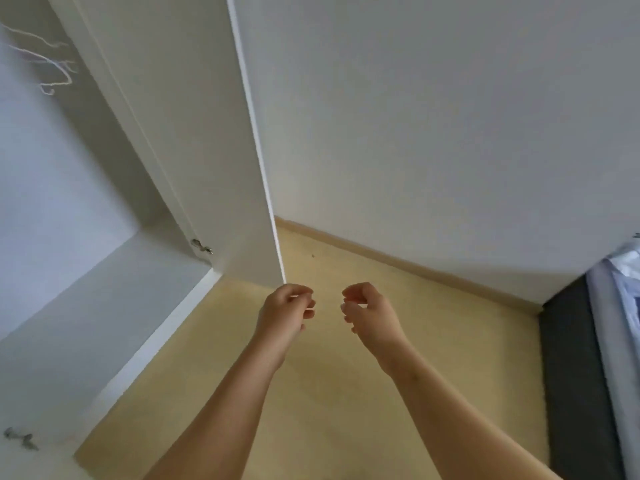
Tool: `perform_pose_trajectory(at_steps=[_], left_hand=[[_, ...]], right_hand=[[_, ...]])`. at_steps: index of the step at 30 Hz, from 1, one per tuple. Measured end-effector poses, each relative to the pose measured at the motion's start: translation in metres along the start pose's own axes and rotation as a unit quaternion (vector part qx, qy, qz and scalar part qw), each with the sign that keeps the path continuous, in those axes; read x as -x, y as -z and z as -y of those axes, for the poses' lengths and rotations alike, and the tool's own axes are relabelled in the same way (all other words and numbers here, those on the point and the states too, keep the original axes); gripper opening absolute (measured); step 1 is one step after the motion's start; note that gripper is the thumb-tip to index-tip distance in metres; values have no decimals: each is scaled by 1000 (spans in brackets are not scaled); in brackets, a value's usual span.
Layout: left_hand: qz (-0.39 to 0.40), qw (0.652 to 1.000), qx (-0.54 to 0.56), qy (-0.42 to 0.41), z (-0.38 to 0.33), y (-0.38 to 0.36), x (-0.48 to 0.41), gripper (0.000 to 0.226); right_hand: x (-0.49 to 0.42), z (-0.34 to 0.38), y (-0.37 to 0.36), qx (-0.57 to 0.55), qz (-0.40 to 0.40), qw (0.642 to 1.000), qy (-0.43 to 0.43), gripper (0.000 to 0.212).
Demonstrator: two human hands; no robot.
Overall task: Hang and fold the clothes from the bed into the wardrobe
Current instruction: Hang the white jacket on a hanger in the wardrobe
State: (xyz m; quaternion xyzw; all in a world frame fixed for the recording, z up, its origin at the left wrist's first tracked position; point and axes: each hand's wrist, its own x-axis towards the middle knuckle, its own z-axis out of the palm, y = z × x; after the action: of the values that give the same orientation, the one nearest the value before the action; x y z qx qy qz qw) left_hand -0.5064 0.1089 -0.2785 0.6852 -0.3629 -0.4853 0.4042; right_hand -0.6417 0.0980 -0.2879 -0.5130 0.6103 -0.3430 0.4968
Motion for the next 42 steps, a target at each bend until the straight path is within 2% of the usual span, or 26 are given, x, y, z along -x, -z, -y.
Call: perform_pose_trajectory(at_steps=[4, 10, 18, 28, 34, 42], left_hand=[[111, 992, -68, 7, 21, -49, -7, 14], [248, 954, -165, 34, 61, -115, 7, 17], [387, 882, -267, 32, 88, -210, 72, 19], [475, 819, -321, 16, 113, -349, 186, 16], [482, 808, -338, 32, 127, -402, 239, 15], [509, 789, -344, 27, 115, -490, 274, 15]], right_hand=[[23, -50, 34, -31, -87, 990, -106, 17], [81, -115, 63, -81, -201, 950, -226, 13], [174, -176, 112, -160, -334, 874, -314, 12], [279, -240, 227, -227, -441, 804, -327, 12], [327, -278, 285, -242, -456, 787, -338, 12], [342, -307, 359, -261, -471, 769, -345, 14]])
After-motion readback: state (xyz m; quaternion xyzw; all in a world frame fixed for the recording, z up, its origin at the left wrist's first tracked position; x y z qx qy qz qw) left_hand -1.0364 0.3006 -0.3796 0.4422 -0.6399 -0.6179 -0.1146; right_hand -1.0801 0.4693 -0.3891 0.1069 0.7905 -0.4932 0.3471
